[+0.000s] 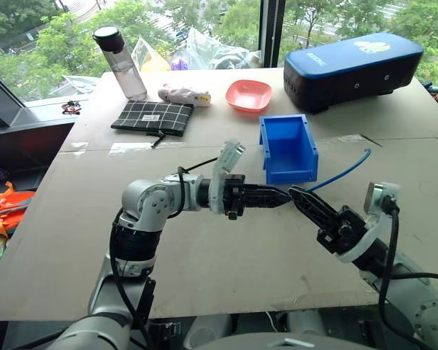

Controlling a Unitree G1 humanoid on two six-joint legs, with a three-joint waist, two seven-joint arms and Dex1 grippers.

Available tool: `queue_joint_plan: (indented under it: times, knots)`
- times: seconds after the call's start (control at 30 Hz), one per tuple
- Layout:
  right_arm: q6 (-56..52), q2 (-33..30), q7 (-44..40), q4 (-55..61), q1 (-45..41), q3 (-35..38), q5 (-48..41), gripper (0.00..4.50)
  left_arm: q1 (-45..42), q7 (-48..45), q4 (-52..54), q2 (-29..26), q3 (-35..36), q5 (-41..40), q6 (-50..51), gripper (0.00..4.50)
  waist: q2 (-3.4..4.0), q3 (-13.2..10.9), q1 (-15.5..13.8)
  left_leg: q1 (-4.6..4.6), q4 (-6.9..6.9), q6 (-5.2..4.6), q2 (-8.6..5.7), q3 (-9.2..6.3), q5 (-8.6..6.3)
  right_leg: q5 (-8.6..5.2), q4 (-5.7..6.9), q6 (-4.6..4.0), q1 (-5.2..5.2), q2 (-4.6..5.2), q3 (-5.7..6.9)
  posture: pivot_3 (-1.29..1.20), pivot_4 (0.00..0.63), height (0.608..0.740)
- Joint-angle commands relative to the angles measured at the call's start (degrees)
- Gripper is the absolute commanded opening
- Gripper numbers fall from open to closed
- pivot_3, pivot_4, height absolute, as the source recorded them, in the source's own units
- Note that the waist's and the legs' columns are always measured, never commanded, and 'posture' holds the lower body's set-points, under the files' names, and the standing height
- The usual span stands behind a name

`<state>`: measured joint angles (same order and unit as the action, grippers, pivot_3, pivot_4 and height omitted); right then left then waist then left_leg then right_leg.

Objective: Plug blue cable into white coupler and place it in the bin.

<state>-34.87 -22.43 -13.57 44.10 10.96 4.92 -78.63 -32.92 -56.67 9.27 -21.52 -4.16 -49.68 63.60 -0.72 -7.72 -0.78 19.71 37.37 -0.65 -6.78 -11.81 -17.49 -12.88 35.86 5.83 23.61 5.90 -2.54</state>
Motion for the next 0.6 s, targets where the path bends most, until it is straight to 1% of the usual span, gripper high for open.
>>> queue_joint_plan:
  times: [0.03,0.1,0.13,0.2,0.3,0.37,0.6]
  knots:
    - [1.18,-1.49,-2.97,0.26,0.42,1.84,-1.12,0.00,3.11,2.79,5.11,-5.16,0.66,8.66,-10.62,3.20,0.01,0.01,0.10,0.00,0.00,0.00,0.00,0.01,0.00,0.00,0.00,0.00,0.00,0.00,0.00,0.00,0.150,0.740]
    - [1.73,-2.44,-3.69,-0.15,1.14,3.27,-1.07,0.00,6.73,5.28,7.07,-7.94,1.75,13.93,-17.31,4.18,0.04,0.02,0.11,-0.03,-0.07,0.00,0.02,0.10,0.00,0.00,0.00,0.00,0.04,-0.01,-0.09,0.00,0.150,0.740]
    - [1.96,-2.84,-4.05,-0.30,1.59,3.78,-1.01,0.00,8.71,6.23,7.85,-9.37,2.11,16.49,-20.60,4.41,0.07,0.04,0.12,-0.04,-0.10,0.00,0.04,0.11,0.00,0.00,-0.01,0.00,0.05,-0.01,-0.10,0.00,0.150,0.740]
    - [2.22,-3.21,-4.68,-0.73,2.17,4.42,-0.61,0.00,12.86,8.71,8.03,-10.75,3.84,20.51,-26.72,4.41,0.08,0.05,-0.04,-0.06,-0.16,0.00,0.04,0.19,0.00,0.00,-0.03,0.00,0.05,-0.01,-0.17,0.00,0.150,0.740]
    - [2.61,-3.12,-5.49,-1.37,2.07,4.28,0.00,0.00,15.68,12.23,2.59,-11.29,5.80,26.27,-34.58,4.41,0.06,0.05,-0.58,-0.03,-0.12,0.00,0.03,0.17,0.00,0.00,-0.06,0.00,0.04,0.01,-0.14,0.00,0.150,0.740]
    - [2.76,-2.87,-5.84,-1.69,1.82,4.01,0.40,0.00,15.53,13.58,-1.13,-10.68,6.09,28.31,-37.66,4.41,0.06,0.05,-1.14,0.00,-0.07,-0.01,0.01,0.17,0.00,0.01,-0.06,-0.02,0.02,0.01,-0.10,0.00,0.150,0.740]
    - [2.96,-2.33,-7.19,-2.57,1.02,3.51,2.14,0.00,9.92,13.00,-12.50,-6.41,0.69,34.04,-44.52,4.41,0.01,0.07,-1.51,0.02,0.01,-0.02,-0.03,0.17,-0.01,0.02,-0.06,-0.01,0.00,0.04,-0.09,0.00,0.150,0.740]
